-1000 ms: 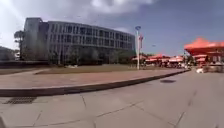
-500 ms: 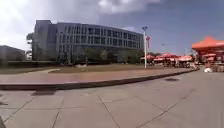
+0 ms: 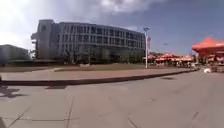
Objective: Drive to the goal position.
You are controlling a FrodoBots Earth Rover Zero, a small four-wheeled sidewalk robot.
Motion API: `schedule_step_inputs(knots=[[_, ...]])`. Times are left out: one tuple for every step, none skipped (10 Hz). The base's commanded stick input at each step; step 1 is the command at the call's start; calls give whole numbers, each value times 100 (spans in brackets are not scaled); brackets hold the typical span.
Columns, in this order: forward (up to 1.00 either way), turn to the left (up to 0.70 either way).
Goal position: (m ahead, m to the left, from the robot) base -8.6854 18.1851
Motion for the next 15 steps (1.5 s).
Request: schedule_step_inputs(knots=[[-100,0],[-100,0],[-100,0],[-100,0],[-100,0],[-100,0],[-100,0],[-100,-11],[-100,-23],[-100,-27],[-100,-27],[-100,-27],[-100,-27],[-100,-27],[-100,-27]])
